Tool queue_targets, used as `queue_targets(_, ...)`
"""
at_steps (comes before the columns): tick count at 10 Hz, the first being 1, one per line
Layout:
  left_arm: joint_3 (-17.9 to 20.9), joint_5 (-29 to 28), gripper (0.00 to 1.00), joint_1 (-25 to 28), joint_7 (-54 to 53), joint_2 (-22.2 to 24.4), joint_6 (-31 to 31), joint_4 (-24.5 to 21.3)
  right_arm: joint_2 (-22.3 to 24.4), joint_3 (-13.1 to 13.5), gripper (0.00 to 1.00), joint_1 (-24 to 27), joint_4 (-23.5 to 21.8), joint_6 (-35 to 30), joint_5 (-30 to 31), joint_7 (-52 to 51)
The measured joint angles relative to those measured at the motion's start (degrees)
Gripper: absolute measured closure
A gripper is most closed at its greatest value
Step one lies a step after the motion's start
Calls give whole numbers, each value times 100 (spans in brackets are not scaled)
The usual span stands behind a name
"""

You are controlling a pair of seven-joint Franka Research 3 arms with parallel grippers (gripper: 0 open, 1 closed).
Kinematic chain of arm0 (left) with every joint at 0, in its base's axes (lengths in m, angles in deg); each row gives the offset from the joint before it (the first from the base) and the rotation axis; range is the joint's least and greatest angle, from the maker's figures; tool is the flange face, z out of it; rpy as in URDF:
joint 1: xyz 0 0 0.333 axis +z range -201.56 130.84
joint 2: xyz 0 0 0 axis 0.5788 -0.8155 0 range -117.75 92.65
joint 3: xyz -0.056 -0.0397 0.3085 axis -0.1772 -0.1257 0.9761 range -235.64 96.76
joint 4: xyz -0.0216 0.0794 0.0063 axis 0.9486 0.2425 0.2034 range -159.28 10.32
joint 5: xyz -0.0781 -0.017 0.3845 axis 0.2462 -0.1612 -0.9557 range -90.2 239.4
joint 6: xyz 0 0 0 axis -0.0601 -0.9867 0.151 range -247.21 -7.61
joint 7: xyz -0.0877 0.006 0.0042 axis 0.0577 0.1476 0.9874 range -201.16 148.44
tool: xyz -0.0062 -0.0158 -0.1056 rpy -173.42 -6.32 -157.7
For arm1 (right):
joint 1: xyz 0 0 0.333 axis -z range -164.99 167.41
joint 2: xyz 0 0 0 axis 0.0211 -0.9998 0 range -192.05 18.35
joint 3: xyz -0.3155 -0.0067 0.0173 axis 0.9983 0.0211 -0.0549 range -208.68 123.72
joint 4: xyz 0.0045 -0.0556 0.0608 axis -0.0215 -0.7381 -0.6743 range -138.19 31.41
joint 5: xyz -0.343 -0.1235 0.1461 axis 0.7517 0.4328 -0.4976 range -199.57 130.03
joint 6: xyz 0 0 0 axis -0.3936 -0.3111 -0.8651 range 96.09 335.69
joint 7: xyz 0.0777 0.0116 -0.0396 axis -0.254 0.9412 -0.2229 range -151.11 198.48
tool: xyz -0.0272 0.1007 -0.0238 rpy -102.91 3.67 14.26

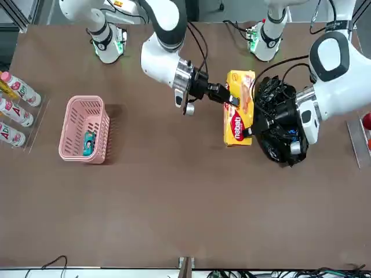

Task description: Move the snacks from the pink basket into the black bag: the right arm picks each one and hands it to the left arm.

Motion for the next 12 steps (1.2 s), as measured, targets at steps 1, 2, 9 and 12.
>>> queue_targets(1, -5, 0, 60, -2, -2, 11, 12, -6, -5, 2, 79, -74, 18, 156, -8, 77)
queue_targets(2, -9, 0, 62, -2, -2, 44, 15, -36, -5, 4, 79, -119, 33, 231, -11, 119)
queue_targets(9, -7, 1, 71, 11, 7, 121, 15, -104, -11, 3, 77, -147, 54, 237, -22, 301)
queue_targets(12, -7, 1, 73, 11, 38, 121, 15, -105, -13, 2, 64, -165, 57, 242, -22, 326)
